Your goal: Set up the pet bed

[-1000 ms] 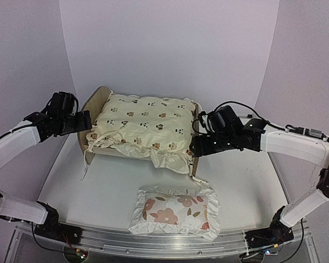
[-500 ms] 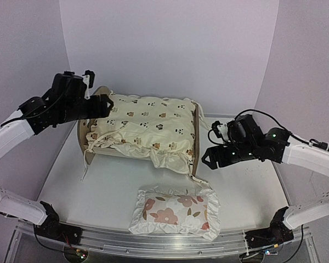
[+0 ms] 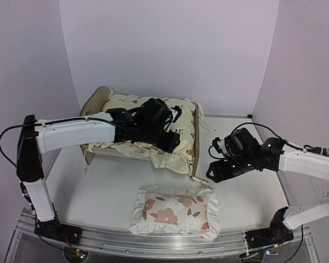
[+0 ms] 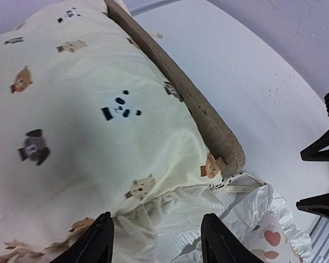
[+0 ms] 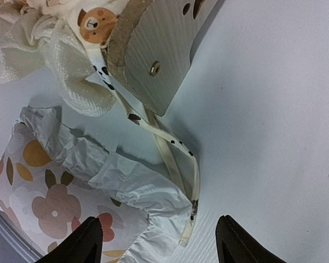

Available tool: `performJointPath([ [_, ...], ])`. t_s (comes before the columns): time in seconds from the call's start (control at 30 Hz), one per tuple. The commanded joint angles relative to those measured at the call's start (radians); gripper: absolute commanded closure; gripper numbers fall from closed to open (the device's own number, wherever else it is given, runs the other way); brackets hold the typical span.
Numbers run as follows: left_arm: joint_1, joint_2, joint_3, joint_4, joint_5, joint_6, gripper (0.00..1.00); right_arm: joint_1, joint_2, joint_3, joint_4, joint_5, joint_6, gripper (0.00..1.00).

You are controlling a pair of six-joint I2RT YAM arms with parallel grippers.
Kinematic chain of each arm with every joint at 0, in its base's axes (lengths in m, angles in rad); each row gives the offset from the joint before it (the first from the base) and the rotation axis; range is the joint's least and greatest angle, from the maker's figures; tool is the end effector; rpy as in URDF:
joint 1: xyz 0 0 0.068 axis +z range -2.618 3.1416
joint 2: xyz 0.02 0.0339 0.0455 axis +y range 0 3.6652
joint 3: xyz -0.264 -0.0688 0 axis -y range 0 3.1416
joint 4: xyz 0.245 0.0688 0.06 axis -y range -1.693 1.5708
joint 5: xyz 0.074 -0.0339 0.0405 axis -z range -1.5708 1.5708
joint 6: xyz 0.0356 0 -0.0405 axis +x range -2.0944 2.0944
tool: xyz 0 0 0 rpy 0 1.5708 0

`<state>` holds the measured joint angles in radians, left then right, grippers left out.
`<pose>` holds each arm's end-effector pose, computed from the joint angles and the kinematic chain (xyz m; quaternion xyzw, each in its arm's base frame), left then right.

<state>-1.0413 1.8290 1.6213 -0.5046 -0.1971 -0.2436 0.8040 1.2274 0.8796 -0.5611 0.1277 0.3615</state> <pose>0.2191 -0.3606 0.3058 0.3137 0.8497 -0.1765 0.3852 0.1761 0.1762 0.2488 -0.1869 0.9254 0.1281 0.3040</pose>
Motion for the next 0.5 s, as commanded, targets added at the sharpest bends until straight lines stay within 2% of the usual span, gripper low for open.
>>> performJointPath([
  [0.0,-0.015,0.118,0.141,0.011,0.034,0.033,0.46,0.003,-0.020,-0.026,0.001,0.052,0.012,0.29],
  [0.47,-0.044,0.324,0.304,-0.020,0.064,0.027,0.57,0.002,-0.042,-0.053,0.004,0.079,0.002,0.29],
])
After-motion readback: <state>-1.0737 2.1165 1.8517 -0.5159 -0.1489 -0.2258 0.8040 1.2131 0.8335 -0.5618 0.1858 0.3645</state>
